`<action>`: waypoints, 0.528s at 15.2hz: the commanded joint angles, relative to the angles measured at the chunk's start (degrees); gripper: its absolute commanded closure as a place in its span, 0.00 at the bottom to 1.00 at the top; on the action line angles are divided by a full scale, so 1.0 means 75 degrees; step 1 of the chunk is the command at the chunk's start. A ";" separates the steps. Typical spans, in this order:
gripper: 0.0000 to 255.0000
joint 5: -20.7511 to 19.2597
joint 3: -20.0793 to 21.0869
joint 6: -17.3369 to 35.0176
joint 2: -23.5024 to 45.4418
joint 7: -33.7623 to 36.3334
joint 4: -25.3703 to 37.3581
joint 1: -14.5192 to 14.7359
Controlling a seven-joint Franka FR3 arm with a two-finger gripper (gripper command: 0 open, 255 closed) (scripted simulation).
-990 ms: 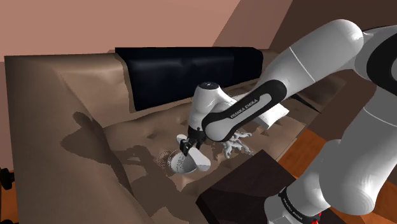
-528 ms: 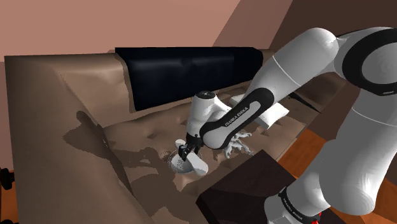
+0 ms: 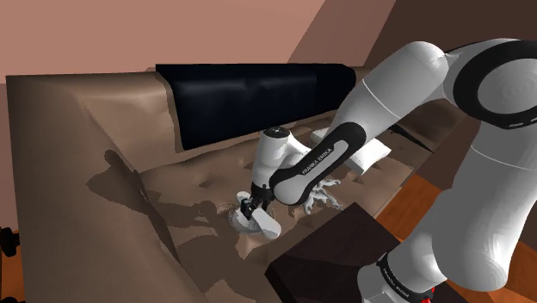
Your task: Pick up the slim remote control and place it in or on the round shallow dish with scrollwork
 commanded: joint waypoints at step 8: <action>0.00 0.0093 0.0061 -0.0251 -0.0275 -0.0067 -0.0018 -0.0042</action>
